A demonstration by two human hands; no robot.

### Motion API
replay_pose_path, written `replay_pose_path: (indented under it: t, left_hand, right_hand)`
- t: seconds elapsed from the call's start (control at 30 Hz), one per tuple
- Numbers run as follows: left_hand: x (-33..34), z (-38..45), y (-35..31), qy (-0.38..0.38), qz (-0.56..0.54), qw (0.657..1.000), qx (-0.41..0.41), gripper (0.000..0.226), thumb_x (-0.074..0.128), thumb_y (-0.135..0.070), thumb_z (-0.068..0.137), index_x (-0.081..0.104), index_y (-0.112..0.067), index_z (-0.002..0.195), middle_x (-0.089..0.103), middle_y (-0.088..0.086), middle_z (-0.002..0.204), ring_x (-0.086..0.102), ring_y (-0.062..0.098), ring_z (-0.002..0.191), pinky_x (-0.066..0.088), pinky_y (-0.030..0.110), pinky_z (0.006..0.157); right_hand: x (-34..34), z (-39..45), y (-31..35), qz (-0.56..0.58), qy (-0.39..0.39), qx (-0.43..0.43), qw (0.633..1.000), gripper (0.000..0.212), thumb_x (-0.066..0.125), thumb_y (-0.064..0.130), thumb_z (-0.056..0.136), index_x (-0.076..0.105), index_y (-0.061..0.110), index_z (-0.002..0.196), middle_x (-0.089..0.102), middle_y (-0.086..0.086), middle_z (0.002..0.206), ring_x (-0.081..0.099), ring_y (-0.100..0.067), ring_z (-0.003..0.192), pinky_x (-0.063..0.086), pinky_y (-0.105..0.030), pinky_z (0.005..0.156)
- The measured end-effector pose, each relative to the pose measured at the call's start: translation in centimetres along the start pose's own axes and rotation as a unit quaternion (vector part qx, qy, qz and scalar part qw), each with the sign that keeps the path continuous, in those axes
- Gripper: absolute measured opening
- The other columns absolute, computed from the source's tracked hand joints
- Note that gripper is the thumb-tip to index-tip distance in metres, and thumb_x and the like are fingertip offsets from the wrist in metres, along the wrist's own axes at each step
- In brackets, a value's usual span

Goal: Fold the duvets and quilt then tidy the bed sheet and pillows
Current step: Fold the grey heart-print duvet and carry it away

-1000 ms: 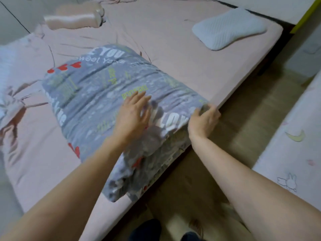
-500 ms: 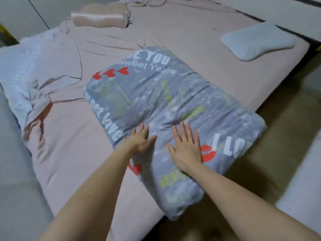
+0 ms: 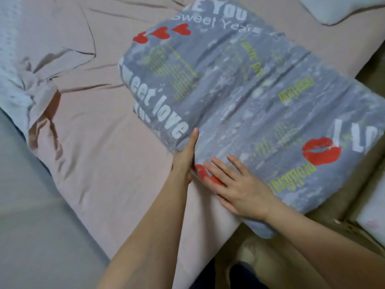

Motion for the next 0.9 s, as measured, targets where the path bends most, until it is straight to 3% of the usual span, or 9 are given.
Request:
replay_pose_path:
  t: [0.07,0.2,0.33,0.4,0.5,0.57,0.7,0.8,0.9]
  left_hand:
    - [0.8,0.6,0.9,0.060,-0.032,0.997,-0.035,0.071,0.073,-0.061,0.071,0.064,-0.013,0.122,0.069,0.012,0.115,0.068,0.027,0.104,0.051,0.042,0.096]
    - [1.3,3.5,2.5,0.070,-0.027,0.995,-0.069,0.098,0.079,-0.072,0.048,0.062,-0.013,0.125,0.068,0.014,0.116,0.067,0.029,0.105,0.051,0.043,0.095]
    - [-1.5,6.6,3.9,-0.092,-0.025,0.995,-0.022,0.109,0.080,-0.081,0.023,0.066,-0.025,0.116,0.072,-0.001,0.110,0.070,0.019,0.097,0.054,0.037,0.089]
    - [-2.0,6.6,3.5,-0.117,-0.027,0.993,0.007,0.104,0.083,-0.077,0.027,0.067,-0.026,0.115,0.072,-0.003,0.108,0.070,0.019,0.097,0.054,0.038,0.089]
    - [0.9,4.2,3.3,0.019,0.008,0.998,-0.060,0.075,0.070,-0.072,0.064,0.066,-0.017,0.115,0.074,0.007,0.099,0.070,0.022,0.092,0.056,0.036,0.077]
    - [1.2,3.9,3.1,0.053,0.021,0.996,-0.071,0.057,0.055,-0.065,0.082,0.066,-0.015,0.106,0.075,0.008,0.091,0.069,0.022,0.086,0.053,0.033,0.070]
    - [1.9,4.3,1.5,0.044,0.013,0.998,0.038,0.074,0.070,-0.063,0.070,0.061,-0.014,0.123,0.068,0.010,0.119,0.067,0.022,0.105,0.051,0.039,0.095]
    - [1.5,4.0,1.3,-0.046,-0.013,0.994,0.098,0.091,0.084,-0.064,0.051,0.062,-0.014,0.123,0.069,0.004,0.116,0.067,0.020,0.105,0.050,0.041,0.098]
    - [4.0,0.8,0.5,-0.083,-0.044,0.984,0.152,0.077,0.085,-0.052,0.059,0.063,-0.013,0.121,0.070,0.001,0.113,0.068,0.018,0.101,0.053,0.040,0.094]
  right_hand:
    - [0.6,-0.4,-0.4,-0.004,0.005,-0.008,1.000,0.051,0.058,0.030,0.086,0.054,0.015,0.134,0.037,-0.015,0.150,0.033,-0.029,0.140,0.023,-0.051,0.115]
    - [1.7,0.5,-1.0,-0.023,0.002,-0.019,1.000,0.039,0.050,0.017,0.090,0.058,0.017,0.129,0.040,-0.015,0.148,0.037,-0.030,0.138,0.021,-0.051,0.115]
    - [2.7,0.0,-0.5,-0.019,-0.018,-0.019,0.999,0.031,0.051,0.012,0.095,0.061,0.012,0.124,0.040,-0.013,0.148,0.039,-0.030,0.137,0.023,-0.050,0.115]
    - [3.3,-1.1,-0.1,-0.022,-0.021,0.011,0.999,0.032,0.051,0.012,0.094,0.062,0.012,0.125,0.030,-0.013,0.153,0.032,-0.029,0.140,0.018,-0.048,0.117]
    - [3.5,-2.3,1.1,-0.016,-0.021,0.027,0.999,0.036,0.035,0.008,0.097,0.069,0.014,0.109,0.016,-0.014,0.156,0.018,-0.030,0.145,0.009,-0.047,0.119]
    - [3.2,-2.3,1.1,-0.005,-0.023,0.032,0.999,0.050,0.020,0.005,0.096,0.069,0.013,0.103,0.014,-0.015,0.156,0.017,-0.031,0.146,0.009,-0.047,0.119]
    - [3.2,-2.5,0.2,-0.011,-0.004,0.029,1.000,0.039,0.037,0.012,0.087,0.069,0.016,0.108,0.010,-0.013,0.157,0.013,-0.030,0.146,0.005,-0.048,0.120]
    - [2.4,-3.8,-1.5,0.003,0.008,0.047,0.999,0.046,0.052,0.021,0.079,0.059,0.020,0.125,0.016,-0.012,0.158,0.013,-0.031,0.147,0.009,-0.050,0.119]
    - [-0.3,-5.7,-4.1,-0.002,0.021,0.107,0.994,0.037,0.061,0.028,0.078,0.066,0.023,0.114,0.018,-0.009,0.158,0.014,-0.033,0.146,0.013,-0.055,0.116]
Point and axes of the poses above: each hand's wrist, its own z-axis towards the middle knuckle, its own x-axis out of the palm, y = z × x, the point moved 10 cm from there along z, towards the middle knuckle
